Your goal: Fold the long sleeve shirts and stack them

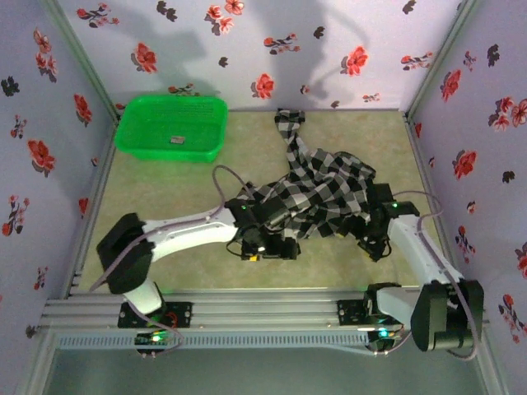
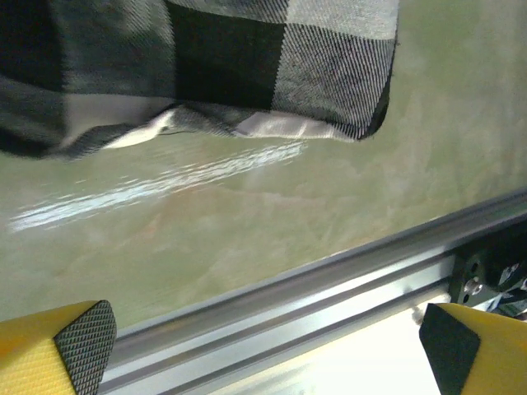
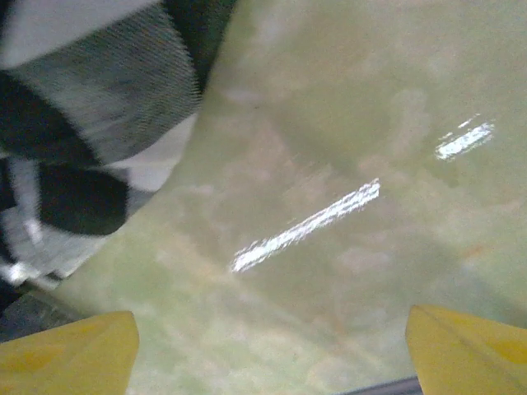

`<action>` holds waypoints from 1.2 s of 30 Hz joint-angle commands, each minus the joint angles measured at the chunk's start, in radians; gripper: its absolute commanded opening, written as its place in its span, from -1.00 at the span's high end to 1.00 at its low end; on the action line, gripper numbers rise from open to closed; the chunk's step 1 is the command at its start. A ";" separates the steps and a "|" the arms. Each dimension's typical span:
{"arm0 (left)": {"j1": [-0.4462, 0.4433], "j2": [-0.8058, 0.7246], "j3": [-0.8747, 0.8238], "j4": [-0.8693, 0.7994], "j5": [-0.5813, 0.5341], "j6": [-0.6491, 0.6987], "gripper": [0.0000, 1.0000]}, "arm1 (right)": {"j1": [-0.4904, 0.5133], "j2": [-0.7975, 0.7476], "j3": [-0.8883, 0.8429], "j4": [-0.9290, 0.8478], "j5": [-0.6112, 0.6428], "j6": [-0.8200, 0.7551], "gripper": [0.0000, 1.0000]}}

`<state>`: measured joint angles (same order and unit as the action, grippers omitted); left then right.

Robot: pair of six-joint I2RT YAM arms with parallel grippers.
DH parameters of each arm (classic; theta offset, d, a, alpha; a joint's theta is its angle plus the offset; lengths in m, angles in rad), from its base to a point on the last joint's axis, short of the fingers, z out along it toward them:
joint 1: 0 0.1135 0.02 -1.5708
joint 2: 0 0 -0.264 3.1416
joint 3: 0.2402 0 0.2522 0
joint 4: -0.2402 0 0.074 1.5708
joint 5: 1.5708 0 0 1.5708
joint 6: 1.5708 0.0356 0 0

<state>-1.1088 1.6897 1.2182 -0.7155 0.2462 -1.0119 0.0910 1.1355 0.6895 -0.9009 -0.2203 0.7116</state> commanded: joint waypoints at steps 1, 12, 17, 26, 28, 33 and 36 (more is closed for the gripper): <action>0.015 0.056 0.045 0.063 0.073 -0.059 -0.91 | 0.012 0.052 -0.022 0.227 0.005 0.045 -0.67; 0.079 0.262 0.135 0.107 -0.030 -0.095 -0.84 | 0.014 0.273 -0.006 0.407 0.035 0.067 -0.42; 0.113 0.363 0.196 0.070 -0.077 -0.049 -0.30 | 0.014 0.313 0.016 0.436 0.082 0.094 0.15; 0.292 0.108 0.142 -0.182 -0.311 0.147 1.00 | 0.012 0.121 0.235 0.118 0.057 0.013 1.00; 0.336 0.013 0.132 -0.259 -0.373 0.184 1.00 | 0.010 0.053 0.285 0.048 0.014 0.016 1.00; 0.453 -0.196 0.122 -0.306 -0.469 0.264 1.00 | 0.010 -0.037 0.440 -0.145 -0.101 0.019 1.00; 0.505 -0.265 0.119 -0.277 -0.492 0.322 1.00 | 0.010 -0.043 0.528 -0.244 -0.131 -0.003 0.98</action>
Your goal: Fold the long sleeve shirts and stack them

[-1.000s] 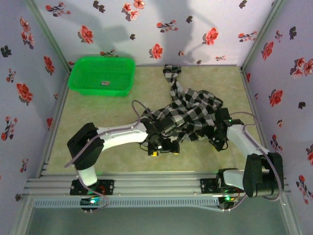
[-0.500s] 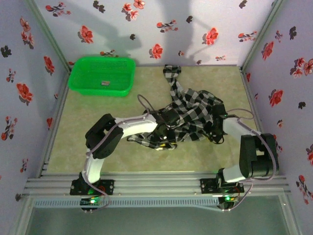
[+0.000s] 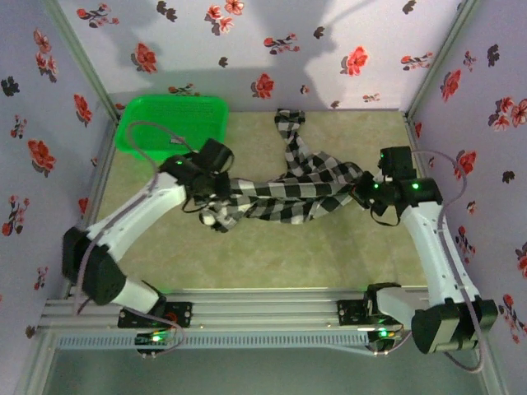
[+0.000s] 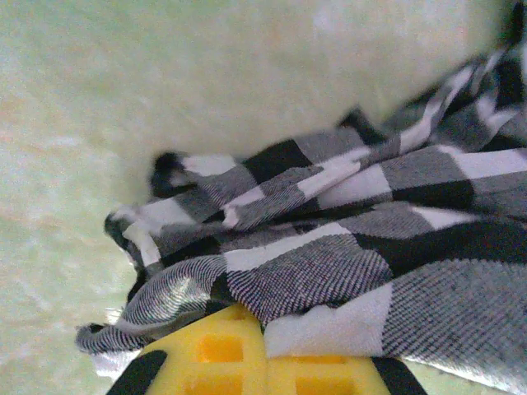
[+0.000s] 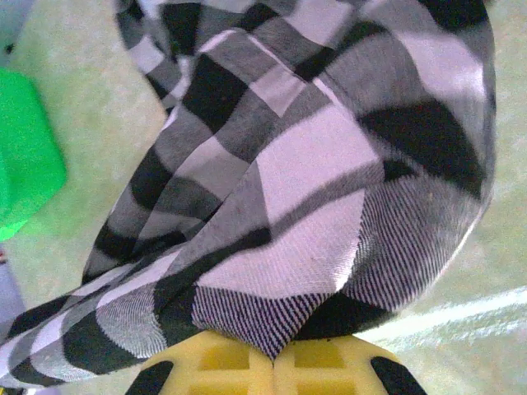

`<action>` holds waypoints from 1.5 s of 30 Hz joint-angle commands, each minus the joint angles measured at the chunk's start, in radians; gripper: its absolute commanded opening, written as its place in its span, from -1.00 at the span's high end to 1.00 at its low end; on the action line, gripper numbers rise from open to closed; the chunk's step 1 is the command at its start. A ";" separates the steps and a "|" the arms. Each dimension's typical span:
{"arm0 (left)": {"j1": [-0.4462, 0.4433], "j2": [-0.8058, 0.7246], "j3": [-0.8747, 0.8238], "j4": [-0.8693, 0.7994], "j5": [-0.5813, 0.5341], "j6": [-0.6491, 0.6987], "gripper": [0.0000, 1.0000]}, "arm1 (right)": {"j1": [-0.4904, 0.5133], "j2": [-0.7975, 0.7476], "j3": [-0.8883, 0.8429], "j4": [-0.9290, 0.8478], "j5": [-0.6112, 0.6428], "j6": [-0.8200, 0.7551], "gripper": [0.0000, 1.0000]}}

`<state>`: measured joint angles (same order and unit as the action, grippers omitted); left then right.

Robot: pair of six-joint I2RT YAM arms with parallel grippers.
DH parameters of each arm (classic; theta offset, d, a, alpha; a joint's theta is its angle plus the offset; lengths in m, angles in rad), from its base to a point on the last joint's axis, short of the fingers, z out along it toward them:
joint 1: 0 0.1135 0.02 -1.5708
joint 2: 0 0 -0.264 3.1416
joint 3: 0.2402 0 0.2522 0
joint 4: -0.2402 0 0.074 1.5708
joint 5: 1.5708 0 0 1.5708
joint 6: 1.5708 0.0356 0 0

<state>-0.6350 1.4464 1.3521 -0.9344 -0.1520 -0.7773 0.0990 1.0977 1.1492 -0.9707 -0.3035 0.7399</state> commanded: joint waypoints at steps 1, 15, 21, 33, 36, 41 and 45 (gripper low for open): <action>0.048 -0.031 -0.013 -0.053 -0.099 0.103 1.00 | 0.000 0.003 0.100 -0.201 -0.056 -0.040 0.97; 0.094 0.017 0.000 0.102 -0.102 0.215 1.00 | -0.022 0.421 0.227 -0.042 0.103 -0.195 0.35; 0.074 0.020 -0.006 0.142 0.010 0.221 1.00 | -0.001 0.353 0.237 0.074 0.053 -0.159 -0.42; 0.076 0.002 -0.067 0.152 0.106 0.214 1.00 | 0.662 0.457 0.007 0.307 -0.076 0.254 -0.49; 0.084 -0.016 -0.095 0.144 0.126 0.219 1.00 | 0.673 0.597 0.043 0.413 -0.040 0.321 -0.48; 0.092 -0.063 -0.159 0.132 0.164 0.227 1.00 | 0.696 0.770 0.095 0.584 -0.003 0.479 -0.48; 0.092 -0.112 -0.224 0.140 0.206 0.231 1.00 | 0.714 0.851 0.129 0.575 0.096 0.563 -0.48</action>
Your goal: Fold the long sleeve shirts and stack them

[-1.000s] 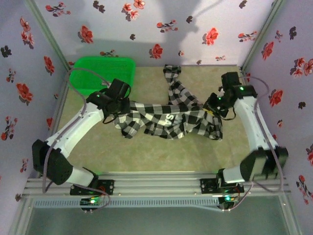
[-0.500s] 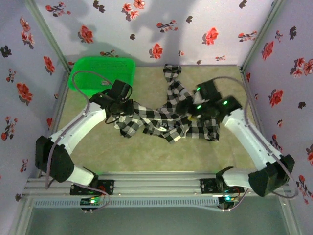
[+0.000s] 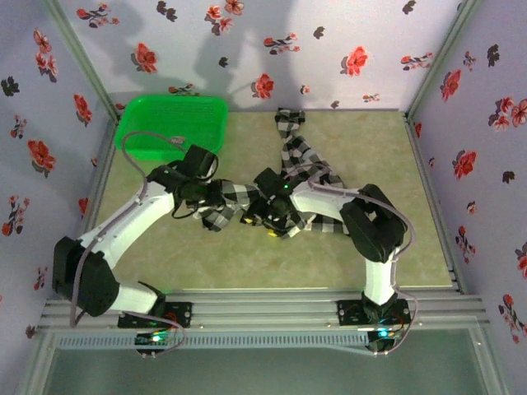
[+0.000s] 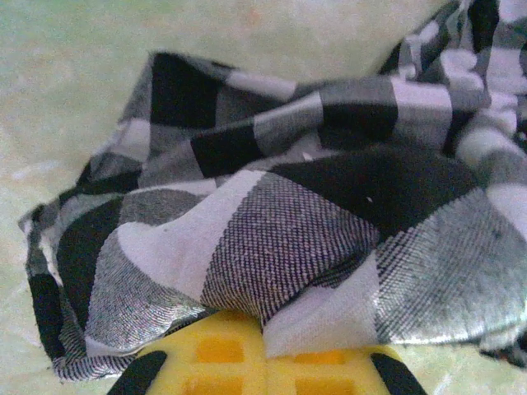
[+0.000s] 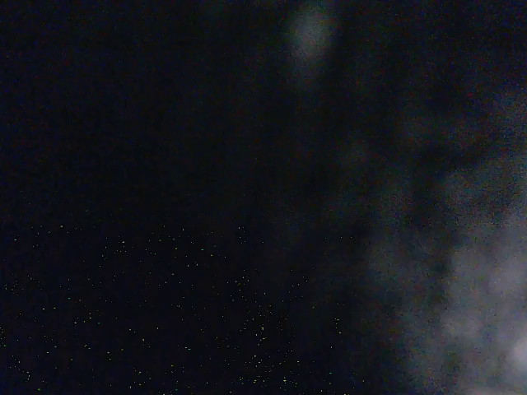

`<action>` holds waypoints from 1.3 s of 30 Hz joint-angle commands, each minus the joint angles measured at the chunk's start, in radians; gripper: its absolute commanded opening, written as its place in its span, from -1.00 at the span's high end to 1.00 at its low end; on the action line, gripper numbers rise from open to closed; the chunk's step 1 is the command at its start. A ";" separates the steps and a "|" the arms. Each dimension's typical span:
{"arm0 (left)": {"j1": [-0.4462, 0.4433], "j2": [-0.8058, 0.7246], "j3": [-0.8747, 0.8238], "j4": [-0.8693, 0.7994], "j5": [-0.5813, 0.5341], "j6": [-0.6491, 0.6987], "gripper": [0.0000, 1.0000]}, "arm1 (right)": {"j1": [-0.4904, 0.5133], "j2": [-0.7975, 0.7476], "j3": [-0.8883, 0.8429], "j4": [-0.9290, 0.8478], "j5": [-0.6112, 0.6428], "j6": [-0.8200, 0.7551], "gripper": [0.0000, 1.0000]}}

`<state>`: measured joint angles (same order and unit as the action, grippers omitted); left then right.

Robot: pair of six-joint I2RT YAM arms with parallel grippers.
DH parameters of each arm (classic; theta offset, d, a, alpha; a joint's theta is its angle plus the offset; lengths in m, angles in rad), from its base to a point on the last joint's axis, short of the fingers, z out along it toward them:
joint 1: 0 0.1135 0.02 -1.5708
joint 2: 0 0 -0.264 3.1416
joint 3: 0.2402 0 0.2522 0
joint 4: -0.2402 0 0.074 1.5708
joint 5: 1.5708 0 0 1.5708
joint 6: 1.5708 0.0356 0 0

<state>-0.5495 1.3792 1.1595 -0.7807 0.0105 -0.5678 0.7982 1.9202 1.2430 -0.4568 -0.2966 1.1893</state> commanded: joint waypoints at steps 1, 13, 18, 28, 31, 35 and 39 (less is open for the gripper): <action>0.009 -0.055 -0.047 -0.016 0.053 0.023 1.00 | 0.016 0.042 0.040 0.046 0.121 0.127 -0.47; 0.011 -0.065 -0.222 -0.039 0.216 0.138 1.00 | -0.021 0.085 0.056 -0.236 0.370 -0.001 0.94; 0.010 0.007 -0.245 -0.074 0.208 0.160 0.98 | -0.033 -0.105 -0.018 -0.291 0.325 -0.203 1.00; -0.014 0.051 -0.265 -0.029 0.196 0.021 -0.43 | -0.073 -0.326 -0.271 -0.259 0.167 -0.274 0.84; -0.052 -0.081 -0.312 -0.043 0.271 -0.161 -0.68 | -0.050 -0.310 -0.235 -0.256 0.123 -0.282 0.43; -0.148 -0.222 -0.419 -0.089 0.302 -0.388 -0.69 | -0.030 -0.283 -0.199 -0.274 0.101 -0.302 0.20; -0.185 -0.233 -0.483 -0.052 0.278 -0.510 -0.64 | -0.033 -0.254 -0.205 -0.224 0.071 -0.297 0.16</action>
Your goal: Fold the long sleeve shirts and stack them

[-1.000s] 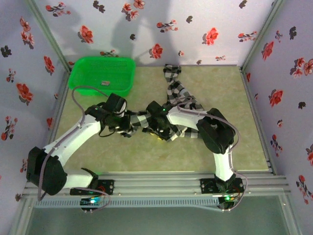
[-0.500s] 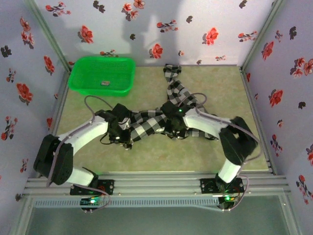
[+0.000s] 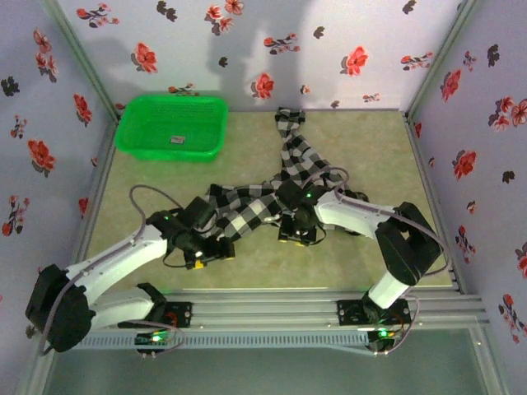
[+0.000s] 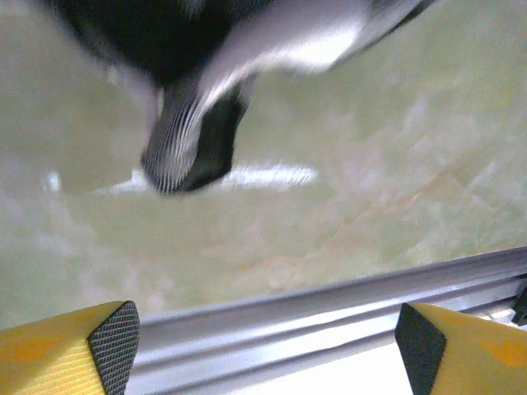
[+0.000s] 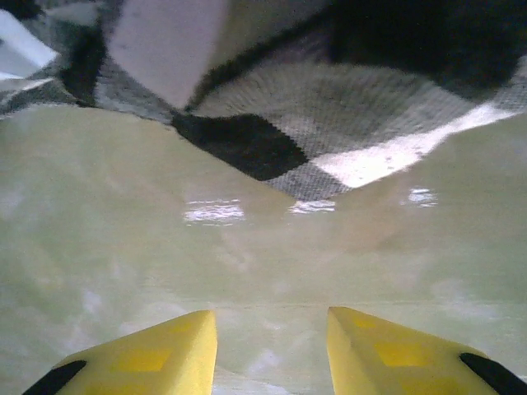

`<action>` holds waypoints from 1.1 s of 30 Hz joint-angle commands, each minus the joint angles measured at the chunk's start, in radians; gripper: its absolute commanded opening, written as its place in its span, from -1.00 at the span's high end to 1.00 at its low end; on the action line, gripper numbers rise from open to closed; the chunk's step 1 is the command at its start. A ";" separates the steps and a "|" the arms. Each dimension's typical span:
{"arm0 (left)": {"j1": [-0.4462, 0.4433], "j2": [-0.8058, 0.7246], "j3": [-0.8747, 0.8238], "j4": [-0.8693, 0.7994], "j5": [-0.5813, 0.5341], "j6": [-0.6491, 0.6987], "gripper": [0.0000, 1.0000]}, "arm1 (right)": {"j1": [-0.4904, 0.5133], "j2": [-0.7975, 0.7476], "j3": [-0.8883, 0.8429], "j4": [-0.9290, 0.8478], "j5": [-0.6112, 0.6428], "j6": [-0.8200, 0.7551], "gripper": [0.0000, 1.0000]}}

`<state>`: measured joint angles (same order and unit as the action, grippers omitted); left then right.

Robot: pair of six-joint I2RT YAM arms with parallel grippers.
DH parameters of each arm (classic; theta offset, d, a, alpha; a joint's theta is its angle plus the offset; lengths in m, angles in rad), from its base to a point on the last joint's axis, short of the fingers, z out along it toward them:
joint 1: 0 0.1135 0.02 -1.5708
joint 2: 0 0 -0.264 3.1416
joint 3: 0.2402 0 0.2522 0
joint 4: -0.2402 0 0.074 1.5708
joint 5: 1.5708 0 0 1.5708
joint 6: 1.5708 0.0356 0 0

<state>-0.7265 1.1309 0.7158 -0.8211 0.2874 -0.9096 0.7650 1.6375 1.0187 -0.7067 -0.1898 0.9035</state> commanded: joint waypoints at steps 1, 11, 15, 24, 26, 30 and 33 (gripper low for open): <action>-0.007 0.034 -0.041 0.008 -0.028 -0.184 -0.64 | -0.001 0.038 0.022 0.037 -0.047 -0.008 0.15; 0.049 0.265 -0.030 0.370 -0.218 -0.353 -0.60 | 0.007 0.080 0.030 0.095 -0.062 0.010 -0.05; 0.077 0.334 0.023 0.396 -0.259 -0.317 -0.33 | 0.007 0.086 0.036 0.115 -0.068 0.027 -0.09; 0.144 0.247 0.232 0.157 -0.301 -0.047 0.92 | 0.029 0.147 0.162 0.123 -0.082 0.082 -0.14; 0.161 0.202 0.280 0.093 -0.320 0.007 0.94 | 0.037 0.175 0.207 0.131 -0.087 0.126 -0.15; 0.213 0.171 0.374 0.040 -0.317 0.090 0.95 | 0.048 0.216 0.246 0.208 -0.058 0.253 -0.14; 0.248 0.178 0.434 0.047 -0.298 0.137 0.95 | 0.070 0.267 0.282 0.250 -0.014 0.337 -0.12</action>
<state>-0.5037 1.3056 1.1080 -0.7074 0.0025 -0.8738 0.8154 1.8580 1.2636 -0.5018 -0.2527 1.1194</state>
